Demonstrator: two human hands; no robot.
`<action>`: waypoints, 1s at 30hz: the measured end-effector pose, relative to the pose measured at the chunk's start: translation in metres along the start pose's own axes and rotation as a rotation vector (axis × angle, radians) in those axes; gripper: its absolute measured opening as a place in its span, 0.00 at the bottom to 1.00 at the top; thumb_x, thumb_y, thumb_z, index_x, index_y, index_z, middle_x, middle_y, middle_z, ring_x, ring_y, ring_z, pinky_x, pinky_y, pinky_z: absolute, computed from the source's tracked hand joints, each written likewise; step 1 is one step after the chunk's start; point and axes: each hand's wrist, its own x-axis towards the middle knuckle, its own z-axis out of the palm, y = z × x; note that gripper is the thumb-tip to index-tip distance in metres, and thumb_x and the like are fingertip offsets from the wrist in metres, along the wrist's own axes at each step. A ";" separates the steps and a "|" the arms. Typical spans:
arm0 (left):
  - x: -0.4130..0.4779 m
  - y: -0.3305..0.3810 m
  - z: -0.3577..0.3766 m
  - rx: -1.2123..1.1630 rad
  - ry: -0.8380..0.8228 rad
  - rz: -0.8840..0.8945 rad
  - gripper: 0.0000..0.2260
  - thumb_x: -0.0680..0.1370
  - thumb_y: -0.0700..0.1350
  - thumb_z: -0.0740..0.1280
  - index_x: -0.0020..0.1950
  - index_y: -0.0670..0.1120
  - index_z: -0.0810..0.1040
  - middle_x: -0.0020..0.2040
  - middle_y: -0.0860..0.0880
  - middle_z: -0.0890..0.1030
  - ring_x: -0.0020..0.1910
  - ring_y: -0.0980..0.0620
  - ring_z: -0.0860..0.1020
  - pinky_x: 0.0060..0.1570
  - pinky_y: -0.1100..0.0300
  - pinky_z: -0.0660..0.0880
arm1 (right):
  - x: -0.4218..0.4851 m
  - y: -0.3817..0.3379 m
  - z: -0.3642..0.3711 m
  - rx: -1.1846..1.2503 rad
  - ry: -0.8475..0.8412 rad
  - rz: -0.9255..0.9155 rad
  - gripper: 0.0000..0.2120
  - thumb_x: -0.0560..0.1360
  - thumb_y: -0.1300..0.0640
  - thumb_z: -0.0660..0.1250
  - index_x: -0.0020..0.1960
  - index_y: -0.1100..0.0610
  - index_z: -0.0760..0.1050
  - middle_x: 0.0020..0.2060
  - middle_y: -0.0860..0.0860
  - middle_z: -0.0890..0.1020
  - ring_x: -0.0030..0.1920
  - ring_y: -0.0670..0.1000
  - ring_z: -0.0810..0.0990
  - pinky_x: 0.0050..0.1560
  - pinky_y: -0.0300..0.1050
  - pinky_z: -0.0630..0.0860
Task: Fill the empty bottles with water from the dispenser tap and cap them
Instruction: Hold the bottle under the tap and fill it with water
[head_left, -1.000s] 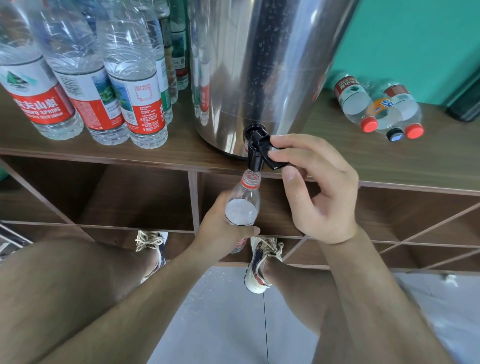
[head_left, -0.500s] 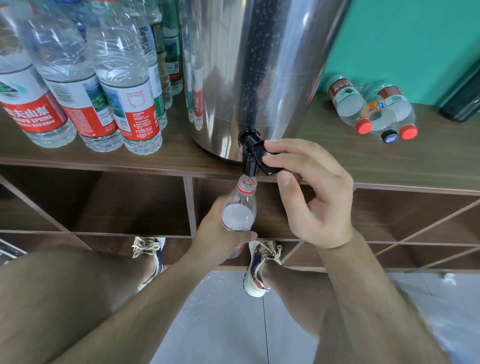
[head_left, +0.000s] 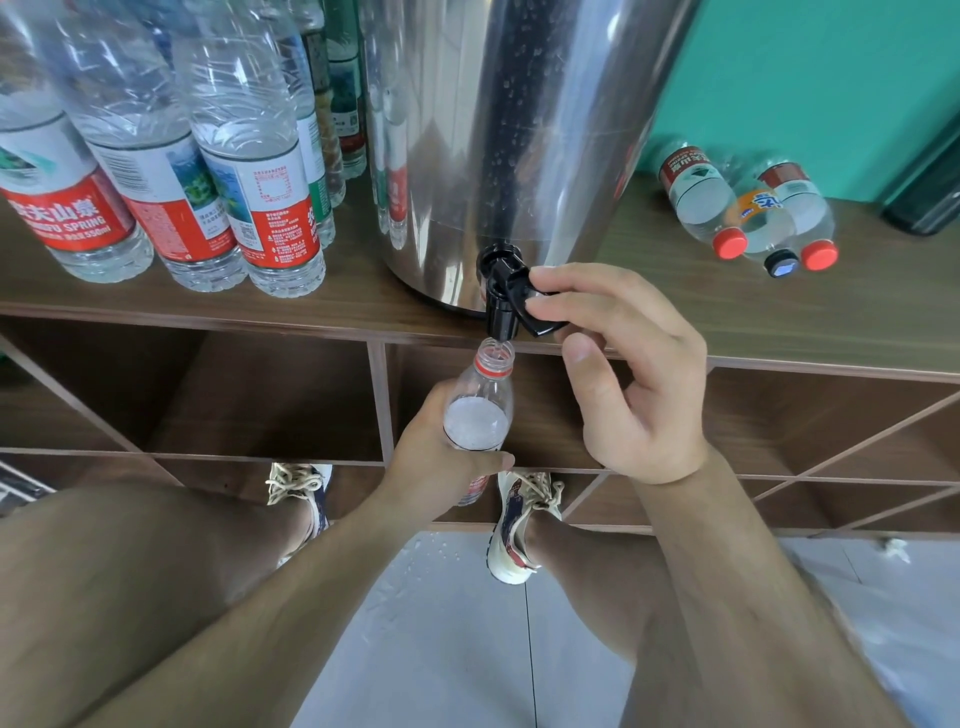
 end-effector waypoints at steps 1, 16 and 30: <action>0.000 -0.001 0.000 -0.003 0.000 0.000 0.36 0.67 0.41 0.83 0.67 0.60 0.68 0.60 0.58 0.76 0.62 0.53 0.76 0.59 0.58 0.74 | 0.000 0.000 0.000 -0.001 -0.001 0.002 0.14 0.80 0.65 0.60 0.56 0.68 0.83 0.58 0.62 0.83 0.53 0.52 0.82 0.45 0.39 0.74; 0.001 -0.002 -0.001 0.006 -0.001 0.020 0.36 0.67 0.42 0.83 0.66 0.62 0.67 0.59 0.61 0.76 0.58 0.58 0.76 0.50 0.68 0.71 | 0.001 -0.001 0.000 -0.007 -0.007 0.006 0.14 0.80 0.64 0.61 0.56 0.67 0.83 0.59 0.61 0.83 0.53 0.52 0.82 0.45 0.38 0.73; 0.004 -0.005 -0.002 0.034 0.017 0.024 0.36 0.67 0.43 0.83 0.65 0.63 0.67 0.59 0.61 0.76 0.61 0.54 0.76 0.57 0.59 0.74 | 0.001 0.000 0.001 -0.024 -0.006 -0.006 0.13 0.80 0.66 0.61 0.56 0.68 0.83 0.58 0.61 0.83 0.56 0.55 0.83 0.46 0.39 0.76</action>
